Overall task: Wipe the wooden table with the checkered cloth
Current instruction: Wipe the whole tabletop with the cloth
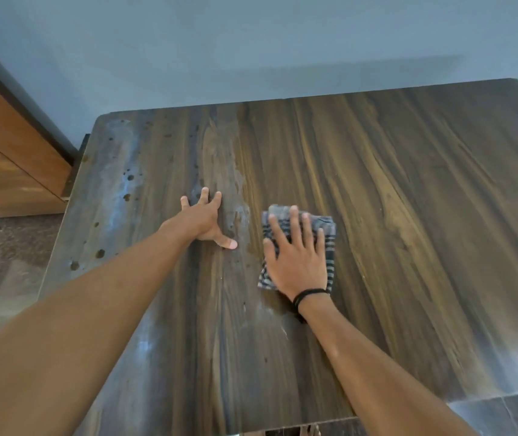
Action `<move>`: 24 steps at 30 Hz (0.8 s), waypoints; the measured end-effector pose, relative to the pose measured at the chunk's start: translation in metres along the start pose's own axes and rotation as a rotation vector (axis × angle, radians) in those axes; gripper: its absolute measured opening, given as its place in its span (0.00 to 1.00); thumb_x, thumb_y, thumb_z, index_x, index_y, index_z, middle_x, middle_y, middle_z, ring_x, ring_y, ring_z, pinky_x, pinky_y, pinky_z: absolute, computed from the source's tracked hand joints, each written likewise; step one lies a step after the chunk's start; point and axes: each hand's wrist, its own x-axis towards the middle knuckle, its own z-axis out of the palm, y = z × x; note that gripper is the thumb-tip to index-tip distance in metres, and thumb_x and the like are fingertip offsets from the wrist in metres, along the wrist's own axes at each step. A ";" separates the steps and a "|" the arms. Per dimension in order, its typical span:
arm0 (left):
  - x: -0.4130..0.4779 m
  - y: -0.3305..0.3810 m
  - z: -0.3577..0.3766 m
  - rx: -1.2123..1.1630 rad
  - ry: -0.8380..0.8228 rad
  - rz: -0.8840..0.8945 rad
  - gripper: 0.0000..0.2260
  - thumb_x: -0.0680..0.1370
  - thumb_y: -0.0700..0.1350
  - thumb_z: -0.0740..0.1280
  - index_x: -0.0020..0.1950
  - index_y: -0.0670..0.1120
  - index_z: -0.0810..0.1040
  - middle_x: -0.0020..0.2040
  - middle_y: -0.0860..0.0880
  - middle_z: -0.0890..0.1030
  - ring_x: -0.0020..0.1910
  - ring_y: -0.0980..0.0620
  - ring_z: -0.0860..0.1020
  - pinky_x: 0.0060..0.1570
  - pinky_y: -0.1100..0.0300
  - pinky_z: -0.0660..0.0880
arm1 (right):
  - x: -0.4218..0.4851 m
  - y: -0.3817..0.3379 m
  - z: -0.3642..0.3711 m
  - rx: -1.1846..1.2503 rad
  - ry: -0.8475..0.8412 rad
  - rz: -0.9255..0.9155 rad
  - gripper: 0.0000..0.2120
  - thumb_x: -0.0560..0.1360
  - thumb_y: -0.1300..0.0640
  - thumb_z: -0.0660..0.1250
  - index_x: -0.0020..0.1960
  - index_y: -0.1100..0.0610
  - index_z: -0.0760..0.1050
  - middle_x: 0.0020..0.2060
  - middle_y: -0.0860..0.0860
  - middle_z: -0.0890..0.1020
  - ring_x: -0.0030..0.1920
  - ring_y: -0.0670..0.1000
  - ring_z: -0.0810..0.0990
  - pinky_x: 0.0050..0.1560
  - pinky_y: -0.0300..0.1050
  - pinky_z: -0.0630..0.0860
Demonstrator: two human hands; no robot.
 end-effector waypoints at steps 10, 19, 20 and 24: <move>-0.081 -0.021 0.068 0.124 -0.158 -0.129 0.69 0.58 0.65 0.79 0.70 0.58 0.21 0.73 0.50 0.21 0.74 0.29 0.33 0.74 0.35 0.51 | -0.085 0.005 0.012 0.001 0.024 -0.191 0.27 0.84 0.38 0.49 0.82 0.39 0.52 0.83 0.48 0.47 0.83 0.53 0.45 0.80 0.58 0.42; -0.100 -0.025 0.088 0.006 -0.065 -0.101 0.70 0.58 0.63 0.81 0.74 0.59 0.25 0.75 0.51 0.24 0.74 0.29 0.33 0.73 0.33 0.49 | -0.127 0.017 0.012 0.003 -0.001 -0.195 0.28 0.84 0.38 0.45 0.82 0.39 0.50 0.83 0.48 0.45 0.82 0.53 0.43 0.80 0.58 0.41; -0.101 -0.025 0.089 -0.003 -0.058 -0.091 0.70 0.57 0.62 0.81 0.74 0.59 0.26 0.75 0.51 0.25 0.74 0.29 0.33 0.73 0.33 0.49 | -0.141 0.024 0.014 0.001 -0.018 -0.261 0.27 0.83 0.37 0.44 0.82 0.37 0.49 0.83 0.46 0.44 0.82 0.51 0.43 0.81 0.57 0.40; -0.103 -0.028 0.089 -0.035 -0.024 -0.084 0.69 0.57 0.61 0.82 0.75 0.60 0.28 0.76 0.52 0.26 0.74 0.30 0.33 0.72 0.31 0.51 | -0.136 0.037 0.002 0.000 -0.052 -0.139 0.27 0.83 0.36 0.44 0.82 0.36 0.48 0.82 0.45 0.42 0.82 0.51 0.42 0.80 0.56 0.38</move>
